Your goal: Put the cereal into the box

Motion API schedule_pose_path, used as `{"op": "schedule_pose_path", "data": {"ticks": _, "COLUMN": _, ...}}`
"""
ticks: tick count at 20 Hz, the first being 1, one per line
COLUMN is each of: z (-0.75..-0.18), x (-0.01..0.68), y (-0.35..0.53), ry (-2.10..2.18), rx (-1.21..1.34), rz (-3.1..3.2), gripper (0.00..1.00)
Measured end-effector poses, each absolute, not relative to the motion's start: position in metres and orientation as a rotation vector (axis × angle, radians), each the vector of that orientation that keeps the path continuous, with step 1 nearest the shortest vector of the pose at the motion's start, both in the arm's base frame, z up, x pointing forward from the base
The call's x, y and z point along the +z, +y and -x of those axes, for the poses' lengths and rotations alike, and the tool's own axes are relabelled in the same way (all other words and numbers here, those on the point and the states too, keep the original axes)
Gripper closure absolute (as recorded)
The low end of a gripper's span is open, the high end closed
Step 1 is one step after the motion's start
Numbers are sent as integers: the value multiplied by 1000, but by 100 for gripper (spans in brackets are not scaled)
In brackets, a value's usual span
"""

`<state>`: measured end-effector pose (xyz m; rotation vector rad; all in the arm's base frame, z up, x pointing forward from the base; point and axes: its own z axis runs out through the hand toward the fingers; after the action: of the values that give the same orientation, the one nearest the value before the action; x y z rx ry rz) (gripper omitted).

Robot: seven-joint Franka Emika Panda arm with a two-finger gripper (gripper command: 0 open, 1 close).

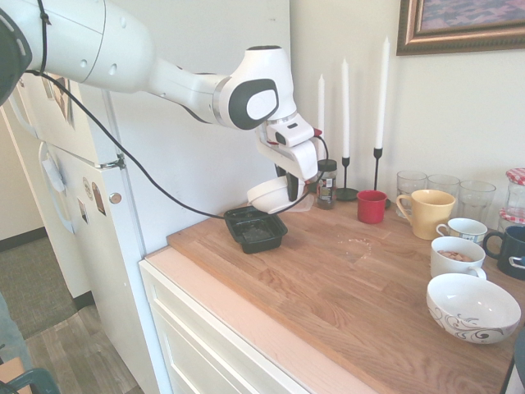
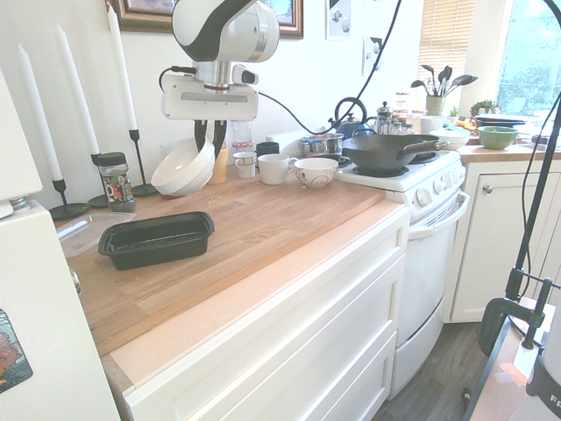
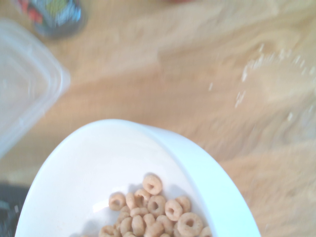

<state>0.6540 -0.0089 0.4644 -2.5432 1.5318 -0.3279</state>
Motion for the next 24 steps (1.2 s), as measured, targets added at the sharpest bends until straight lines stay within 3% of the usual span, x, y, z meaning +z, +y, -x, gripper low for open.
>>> {"op": "schedule_pose_path", "data": {"ticks": 24, "z": -638, "x": 451, "y": 102, "ry": 1462, "rx": -724, "rz": 2965, "gripper": 100}}
